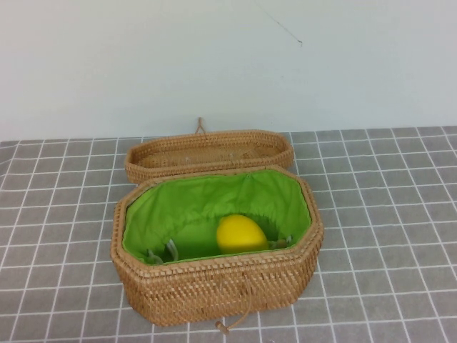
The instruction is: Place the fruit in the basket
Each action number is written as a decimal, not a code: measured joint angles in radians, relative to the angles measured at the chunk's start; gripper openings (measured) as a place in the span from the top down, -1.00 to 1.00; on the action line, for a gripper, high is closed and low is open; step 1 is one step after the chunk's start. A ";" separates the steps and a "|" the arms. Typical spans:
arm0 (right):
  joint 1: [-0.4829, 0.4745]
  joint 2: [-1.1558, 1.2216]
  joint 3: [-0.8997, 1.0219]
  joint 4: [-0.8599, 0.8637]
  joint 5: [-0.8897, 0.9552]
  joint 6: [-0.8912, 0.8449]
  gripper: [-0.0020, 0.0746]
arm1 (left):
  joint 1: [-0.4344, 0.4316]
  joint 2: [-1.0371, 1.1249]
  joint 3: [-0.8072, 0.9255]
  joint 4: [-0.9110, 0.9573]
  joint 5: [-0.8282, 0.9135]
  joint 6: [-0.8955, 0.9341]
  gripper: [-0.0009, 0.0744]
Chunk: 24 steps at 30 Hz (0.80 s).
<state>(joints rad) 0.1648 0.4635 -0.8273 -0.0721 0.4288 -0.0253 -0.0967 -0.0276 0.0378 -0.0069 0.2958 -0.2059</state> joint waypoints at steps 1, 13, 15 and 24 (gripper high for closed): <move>-0.021 -0.052 0.060 -0.014 -0.042 0.000 0.95 | 0.000 0.000 0.000 0.000 0.000 0.000 0.97; -0.153 -0.454 0.632 -0.033 -0.124 0.000 0.95 | 0.000 0.000 0.000 0.000 0.000 0.000 0.97; -0.161 -0.476 0.716 -0.033 -0.141 0.000 0.95 | 0.000 0.000 0.000 0.000 0.000 0.000 0.97; -0.161 -0.474 0.831 -0.003 -0.133 0.003 0.95 | 0.000 0.000 0.000 0.000 0.000 0.000 0.97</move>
<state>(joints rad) 0.0040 -0.0105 0.0035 -0.0747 0.2959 -0.0221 -0.0967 -0.0276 0.0378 -0.0069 0.2958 -0.2059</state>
